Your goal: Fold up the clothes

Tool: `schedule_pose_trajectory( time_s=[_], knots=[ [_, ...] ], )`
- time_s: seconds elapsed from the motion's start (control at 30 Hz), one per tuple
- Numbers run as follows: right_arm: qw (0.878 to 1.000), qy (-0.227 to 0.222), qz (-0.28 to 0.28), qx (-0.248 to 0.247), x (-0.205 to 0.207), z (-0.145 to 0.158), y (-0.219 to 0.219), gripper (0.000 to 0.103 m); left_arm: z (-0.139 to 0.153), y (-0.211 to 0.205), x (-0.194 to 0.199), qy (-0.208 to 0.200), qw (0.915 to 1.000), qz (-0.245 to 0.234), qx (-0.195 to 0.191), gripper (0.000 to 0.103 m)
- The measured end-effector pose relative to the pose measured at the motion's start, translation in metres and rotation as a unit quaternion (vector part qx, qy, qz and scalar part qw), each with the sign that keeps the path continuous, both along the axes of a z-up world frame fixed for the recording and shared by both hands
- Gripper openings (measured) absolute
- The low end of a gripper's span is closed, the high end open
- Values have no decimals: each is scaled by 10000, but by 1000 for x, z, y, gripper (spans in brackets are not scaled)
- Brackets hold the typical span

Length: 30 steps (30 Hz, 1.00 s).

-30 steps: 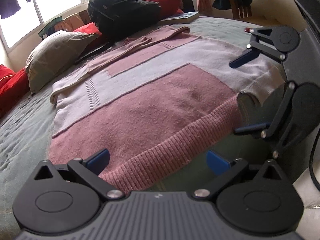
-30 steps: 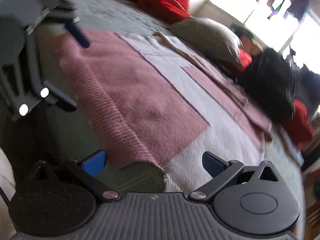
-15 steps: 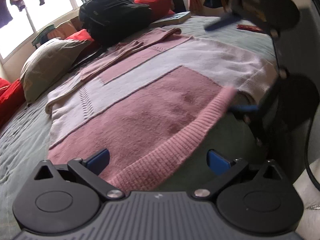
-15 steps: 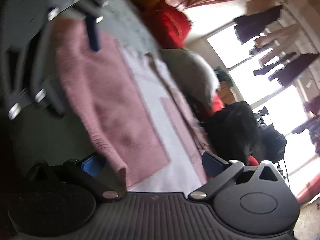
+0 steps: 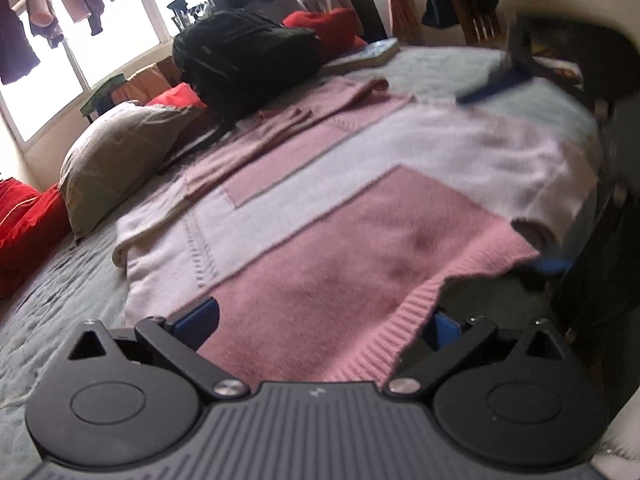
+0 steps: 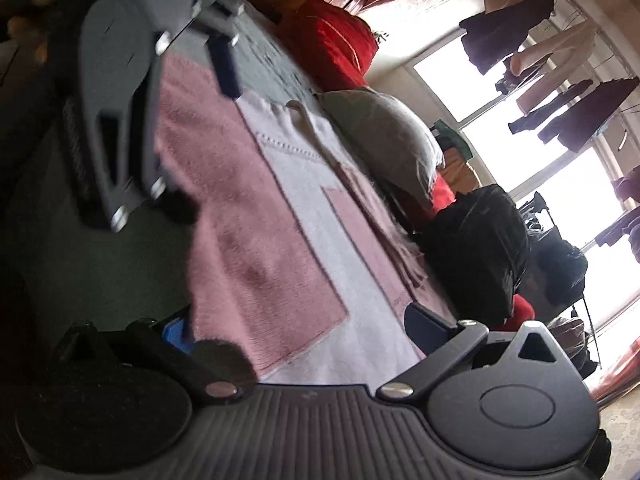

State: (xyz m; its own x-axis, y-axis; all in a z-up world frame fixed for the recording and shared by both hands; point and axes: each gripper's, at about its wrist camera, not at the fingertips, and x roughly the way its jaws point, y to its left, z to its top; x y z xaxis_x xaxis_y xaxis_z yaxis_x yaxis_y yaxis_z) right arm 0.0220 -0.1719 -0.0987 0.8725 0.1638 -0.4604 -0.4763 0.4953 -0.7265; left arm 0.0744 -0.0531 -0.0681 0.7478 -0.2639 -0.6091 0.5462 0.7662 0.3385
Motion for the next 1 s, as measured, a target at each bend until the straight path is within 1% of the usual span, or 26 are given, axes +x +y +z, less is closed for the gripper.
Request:
schedule_pose_trajectory(
  time_s=[0.07,0.13,0.2,0.3,0.33,0.37,0.43,0.5,0.57,0.67,0.73,0.87,0.93,1.0],
  knots=[
    [10000,-47,-43,39,3,-6,4,103,3,1,0,-15,10000,-31,-48,102],
    [9997,-199,-124,54,7,-9,7,103,4,1,-2,-6,9999,-81,-59,102],
    [9990,-404,-181,87,9,-7,10,103,1,0,-5,58,9998,-183,-4,102],
    [9977,-596,-228,227,9,1,8,103,-7,0,-8,233,9990,-386,69,102],
    [9973,-631,-246,278,9,4,6,103,-9,-1,-8,216,9989,-408,75,102],
    [9970,-656,-261,330,9,6,5,103,-11,-2,-8,173,9990,-400,98,102],
    [9969,-638,-294,362,9,6,3,103,-14,-6,-6,-70,9994,-228,253,102],
    [9971,-584,-329,355,10,2,1,103,-18,-11,-5,-510,9970,-43,574,102],
    [9973,-529,-364,348,10,-2,-1,103,-23,-14,-5,-781,9931,20,874,102],
    [9976,-447,-417,337,11,-7,-4,103,-28,-11,-7,-915,9899,-97,1082,102],
    [9977,-392,-452,330,11,-11,-6,103,-30,-7,-9,-981,9885,-129,1145,102],
    [9968,-358,-651,308,13,-17,-17,103,-30,6,-11,-1056,9864,-2,1257,102],
    [9957,-353,-822,236,15,-16,-24,103,-29,14,-11,-1072,9846,83,1379,103],
    [9945,-394,-970,70,17,-17,-31,103,-29,21,-11,-1147,9809,144,1566,103]
  ],
)
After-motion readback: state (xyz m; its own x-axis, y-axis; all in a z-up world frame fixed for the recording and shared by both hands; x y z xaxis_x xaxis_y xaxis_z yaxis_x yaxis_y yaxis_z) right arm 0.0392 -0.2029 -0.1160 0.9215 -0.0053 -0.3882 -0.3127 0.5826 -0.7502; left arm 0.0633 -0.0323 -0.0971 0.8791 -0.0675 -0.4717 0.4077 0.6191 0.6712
